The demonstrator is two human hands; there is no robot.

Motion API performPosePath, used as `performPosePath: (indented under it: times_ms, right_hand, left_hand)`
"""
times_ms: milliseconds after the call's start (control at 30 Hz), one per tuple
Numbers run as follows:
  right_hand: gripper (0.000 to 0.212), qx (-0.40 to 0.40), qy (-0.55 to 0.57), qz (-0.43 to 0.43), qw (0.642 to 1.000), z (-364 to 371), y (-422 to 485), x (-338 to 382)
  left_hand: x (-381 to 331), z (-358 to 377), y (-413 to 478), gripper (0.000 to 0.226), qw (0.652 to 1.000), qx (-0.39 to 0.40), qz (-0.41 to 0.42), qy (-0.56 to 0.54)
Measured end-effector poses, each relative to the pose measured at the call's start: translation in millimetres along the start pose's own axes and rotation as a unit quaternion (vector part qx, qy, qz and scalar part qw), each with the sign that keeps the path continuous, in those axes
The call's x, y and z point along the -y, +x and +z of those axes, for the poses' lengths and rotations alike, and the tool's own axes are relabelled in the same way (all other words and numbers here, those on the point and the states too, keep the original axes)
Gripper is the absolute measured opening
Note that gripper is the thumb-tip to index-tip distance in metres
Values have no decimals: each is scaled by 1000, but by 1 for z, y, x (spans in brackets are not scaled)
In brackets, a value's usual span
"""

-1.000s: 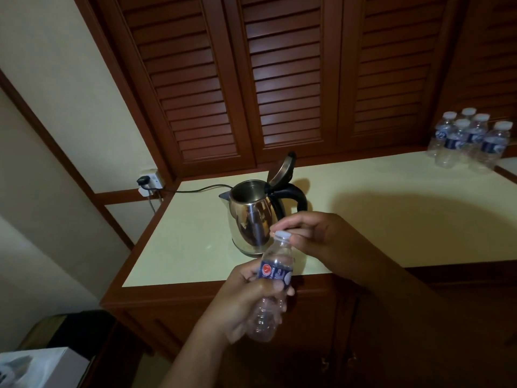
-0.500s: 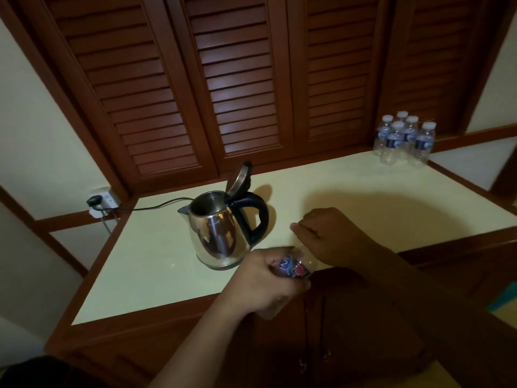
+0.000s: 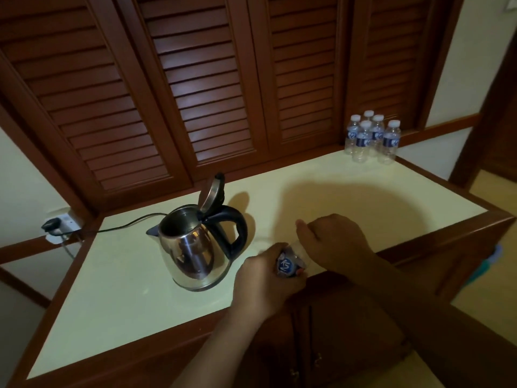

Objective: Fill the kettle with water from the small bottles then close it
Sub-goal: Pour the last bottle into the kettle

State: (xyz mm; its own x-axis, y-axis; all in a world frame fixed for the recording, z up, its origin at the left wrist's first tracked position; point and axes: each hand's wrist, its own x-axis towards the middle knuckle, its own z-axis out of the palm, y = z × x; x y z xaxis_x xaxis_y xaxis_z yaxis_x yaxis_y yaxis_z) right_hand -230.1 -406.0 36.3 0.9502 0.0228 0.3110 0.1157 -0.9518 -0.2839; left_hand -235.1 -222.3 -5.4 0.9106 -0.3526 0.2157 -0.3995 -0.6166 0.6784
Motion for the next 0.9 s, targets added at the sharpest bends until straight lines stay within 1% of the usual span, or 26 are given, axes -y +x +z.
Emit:
performPosePath:
  times_ms: [33, 67, 100, 133, 167, 200, 233, 267, 333, 400, 433, 467, 567, 600, 667, 700, 800, 833, 900]
  right_hand:
    - [49, 54, -27, 34, 998, -4, 7, 1]
    - [45, 87, -34, 64, 994, -6, 13, 1]
    - [49, 92, -16, 93, 991, -7, 19, 2]
    - [57, 79, 4, 119, 990, -9, 21, 5]
    - [66, 44, 8, 124, 991, -8, 22, 8]
    - [70, 16, -7, 108, 994, -7, 22, 11]
    - [69, 1, -17, 95, 995, -5, 23, 12]
    - [64, -8, -15, 86, 996, -4, 24, 12]
    - [52, -43, 13, 68, 997, 1, 30, 5]
    - [45, -111, 52, 35, 992, 9, 38, -3]
    - [43, -139, 72, 19, 988, 11, 42, -6]
    - [41, -158, 94, 7, 983, 12, 45, -8]
    - [44, -201, 144, 2, 969, 11, 54, -14]
    - [44, -214, 164, 8, 963, 9, 55, -14]
    - [39, -225, 219, 30, 949, 7, 52, -18]
    - [37, -219, 248, 52, 942, 5, 50, -21]
    - [39, -197, 338, 130, 911, 0, 46, -35]
    - [41, -199, 356, 146, 901, -1, 47, -43]
    - [45, -200, 358, 161, 898, -3, 50, -65]
  left_hand:
    - [0, 8, 0, 45, 998, -51, 7, 45]
    - [-2, 14, -1, 50, 993, -94, 9, 72]
    - [-4, 20, -1, 54, 990, -117, 4, 77]
    - [-4, 24, 1, 55, 991, -119, -7, 59]
    - [-3, 27, 3, 55, 994, -108, -21, 18]
    - [1, 28, 7, 52, 995, -88, -31, -32]
    - [5, 30, 11, 50, 995, -63, -33, -69]
    - [8, 32, 15, 51, 995, -44, -22, -85]
    - [15, 33, 25, 62, 995, -10, 6, -94]
    - [21, 33, 36, 77, 993, 24, 19, -111]
    - [23, 32, 41, 79, 992, 35, 24, -120]
    - [24, 30, 45, 75, 990, 46, 35, -125]
    - [28, 30, 60, 45, 989, 76, 65, -112]
    - [29, 33, 64, 38, 988, 76, 76, -111]
    - [29, 39, 75, 43, 986, 81, 76, -121]
    - [28, 44, 81, 43, 986, 82, 66, -126]
    - [18, 62, 105, 36, 985, 70, 45, -152]
    - [13, 68, 114, 37, 983, 65, 45, -163]
    - [2, 82, 133, 45, 980, 61, 38, -185]
